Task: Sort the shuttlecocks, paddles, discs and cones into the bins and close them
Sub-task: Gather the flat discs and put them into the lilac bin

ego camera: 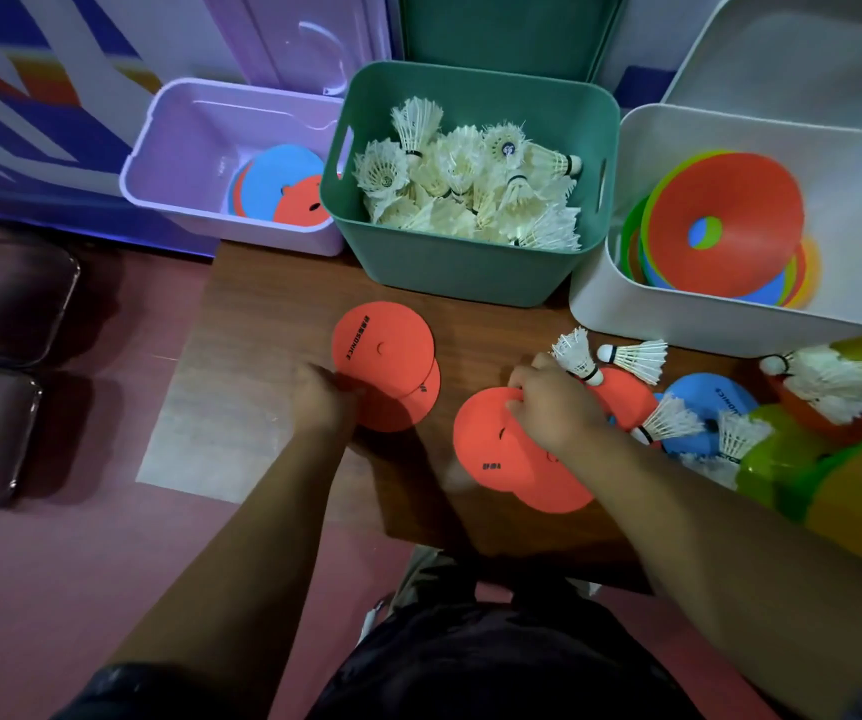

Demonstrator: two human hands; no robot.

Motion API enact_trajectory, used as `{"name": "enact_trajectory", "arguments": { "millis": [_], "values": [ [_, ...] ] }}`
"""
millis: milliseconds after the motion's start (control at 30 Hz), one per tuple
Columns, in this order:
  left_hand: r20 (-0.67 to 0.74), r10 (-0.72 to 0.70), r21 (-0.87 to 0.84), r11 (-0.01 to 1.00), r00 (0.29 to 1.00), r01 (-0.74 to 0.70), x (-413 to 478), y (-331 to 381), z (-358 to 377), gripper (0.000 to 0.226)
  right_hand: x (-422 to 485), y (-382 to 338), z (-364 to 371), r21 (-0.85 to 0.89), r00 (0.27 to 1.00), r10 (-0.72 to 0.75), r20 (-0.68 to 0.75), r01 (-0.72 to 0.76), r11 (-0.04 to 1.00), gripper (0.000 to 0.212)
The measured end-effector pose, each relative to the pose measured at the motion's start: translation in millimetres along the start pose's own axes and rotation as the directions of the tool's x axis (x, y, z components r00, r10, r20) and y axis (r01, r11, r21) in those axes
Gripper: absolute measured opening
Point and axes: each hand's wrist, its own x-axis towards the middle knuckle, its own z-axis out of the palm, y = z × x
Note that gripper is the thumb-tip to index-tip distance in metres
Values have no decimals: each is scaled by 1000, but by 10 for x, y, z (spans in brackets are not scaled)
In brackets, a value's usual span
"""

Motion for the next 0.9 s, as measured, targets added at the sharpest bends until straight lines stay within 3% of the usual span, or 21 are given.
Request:
{"name": "enact_trajectory", "arguments": {
  "millis": [133,233,333,600,767,900],
  "values": [
    [41,35,-218,976,999,-25,-242,27,-120,51,-81,62,-33,65,996,-49,-69,54,996,9],
    [63,31,-354,935,998,-7,-278,-24,-182,37,-118,83,-99,155,984,-61,-166,87,984,7],
    [-30,91,-362,927,995,-96,-520,110,-278,25,-153,84,-215,254,969,-40,-242,103,962,7],
    [-241,44,-447,882,970,-151,-1232,277,-488,16,-335,-37,-648,473,968,-32,-247,150,868,14],
    [-288,2,-647,737,958,-196,-1593,297,-595,18,-514,-143,-860,556,970,-54,-236,180,811,19],
    [-319,32,-700,665,947,-259,-1616,315,-711,17,-538,-308,-943,584,975,-95,-202,198,787,21]
  ]
}}
